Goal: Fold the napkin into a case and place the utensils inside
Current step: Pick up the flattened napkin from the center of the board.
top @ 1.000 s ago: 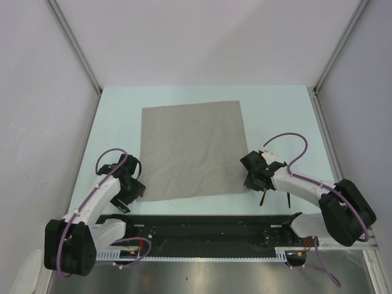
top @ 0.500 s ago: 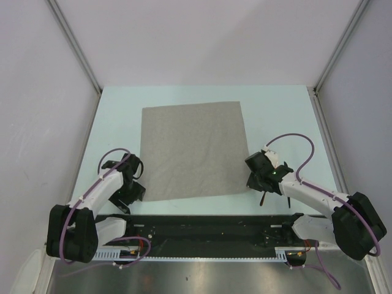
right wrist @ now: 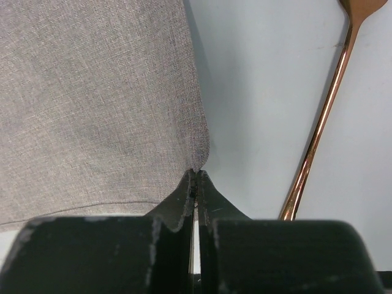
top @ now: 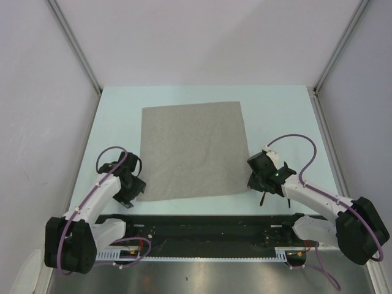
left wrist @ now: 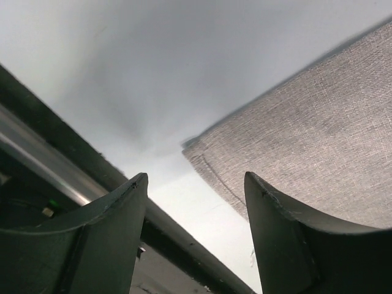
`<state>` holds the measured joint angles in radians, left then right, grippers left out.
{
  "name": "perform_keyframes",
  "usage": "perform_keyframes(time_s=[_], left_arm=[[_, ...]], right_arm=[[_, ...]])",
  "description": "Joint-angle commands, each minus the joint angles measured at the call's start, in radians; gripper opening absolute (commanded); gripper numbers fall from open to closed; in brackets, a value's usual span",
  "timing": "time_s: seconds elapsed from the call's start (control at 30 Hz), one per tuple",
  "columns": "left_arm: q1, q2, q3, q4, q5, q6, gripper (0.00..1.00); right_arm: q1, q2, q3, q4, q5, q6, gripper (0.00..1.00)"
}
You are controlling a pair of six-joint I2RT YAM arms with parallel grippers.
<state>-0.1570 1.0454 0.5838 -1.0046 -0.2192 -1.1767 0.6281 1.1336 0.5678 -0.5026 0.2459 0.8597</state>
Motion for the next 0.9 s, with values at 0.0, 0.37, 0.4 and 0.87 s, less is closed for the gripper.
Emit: perform_keyframes(time_s=[0.0,0.37,0.4,0.87], left_arm=[[0.001,0.045,-0.029,0.092,0.043,-0.038,0.69],[0.007,0.113,-0.113,0.158,-0.029,-0.1,0.46],[0.008,0.111,-0.122,0.179,-0.029,-0.101,0.38],[0.014,-0.346,0.125,0.198,0.004,0.242,0.0]], right_arm=[[-0.002,-0.032,-0.008,0.006,0.004,-0.005,0.0],[-0.01,-0.078,-0.02,-0.011,0.003,-0.004,0.0],[-0.011,-0.081,-0.019,-0.011,0.0,-0.004,0.0],[-0.048,-0.233,0.185,0.003,-0.218,-0.264,0.0]])
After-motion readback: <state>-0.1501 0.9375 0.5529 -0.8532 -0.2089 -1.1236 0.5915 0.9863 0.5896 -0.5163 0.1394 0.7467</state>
